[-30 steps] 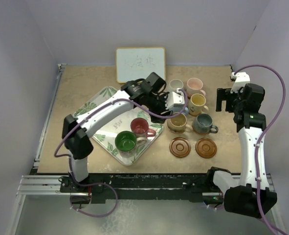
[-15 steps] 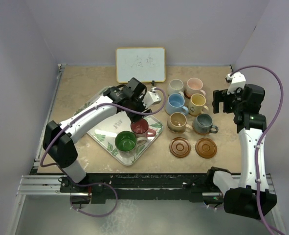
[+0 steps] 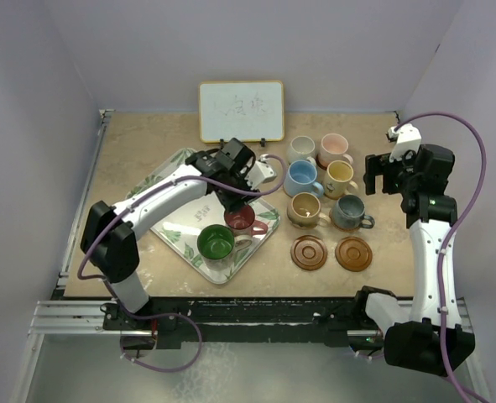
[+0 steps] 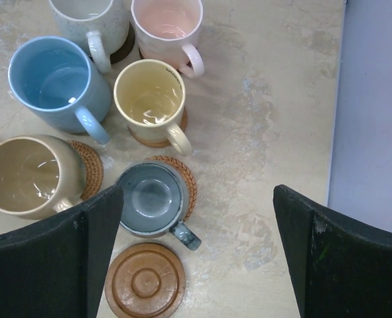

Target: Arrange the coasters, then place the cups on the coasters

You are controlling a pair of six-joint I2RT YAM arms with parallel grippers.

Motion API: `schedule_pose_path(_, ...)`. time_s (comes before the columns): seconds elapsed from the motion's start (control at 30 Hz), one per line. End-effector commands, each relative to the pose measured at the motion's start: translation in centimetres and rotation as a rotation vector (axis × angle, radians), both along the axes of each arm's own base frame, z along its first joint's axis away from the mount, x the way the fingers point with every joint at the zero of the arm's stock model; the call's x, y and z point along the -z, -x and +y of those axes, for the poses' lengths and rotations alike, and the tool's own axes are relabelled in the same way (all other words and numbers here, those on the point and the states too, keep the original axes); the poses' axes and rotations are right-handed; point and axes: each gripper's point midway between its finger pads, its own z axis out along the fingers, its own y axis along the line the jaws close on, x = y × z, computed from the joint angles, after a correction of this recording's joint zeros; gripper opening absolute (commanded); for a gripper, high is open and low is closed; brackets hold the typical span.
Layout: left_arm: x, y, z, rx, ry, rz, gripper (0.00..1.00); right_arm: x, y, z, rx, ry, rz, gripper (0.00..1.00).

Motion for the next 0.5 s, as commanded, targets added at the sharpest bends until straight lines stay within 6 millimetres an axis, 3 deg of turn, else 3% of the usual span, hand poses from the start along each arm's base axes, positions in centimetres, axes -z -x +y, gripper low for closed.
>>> schedule_pose_path(0.0, -2.8, 1.5, 0.5, 0.03, 0.067, -0.04, 0.56, -0.6, 0.1, 0.6, -0.035, -0.012, -0.019, 0.96)
schedule_pose_path(0.23, -5.1, 4.8, 2.3, 0.093, 0.137, -0.07, 0.56, -0.3, 0.0, 0.7, -0.041, -0.015, -0.009, 0.96)
schedule_pose_path(0.47, -2.3, 8.2, 4.5, 0.124, 0.097, 0.022, 0.56, -0.2, 0.0, 0.9, -0.053, -0.022, -0.008, 0.96)
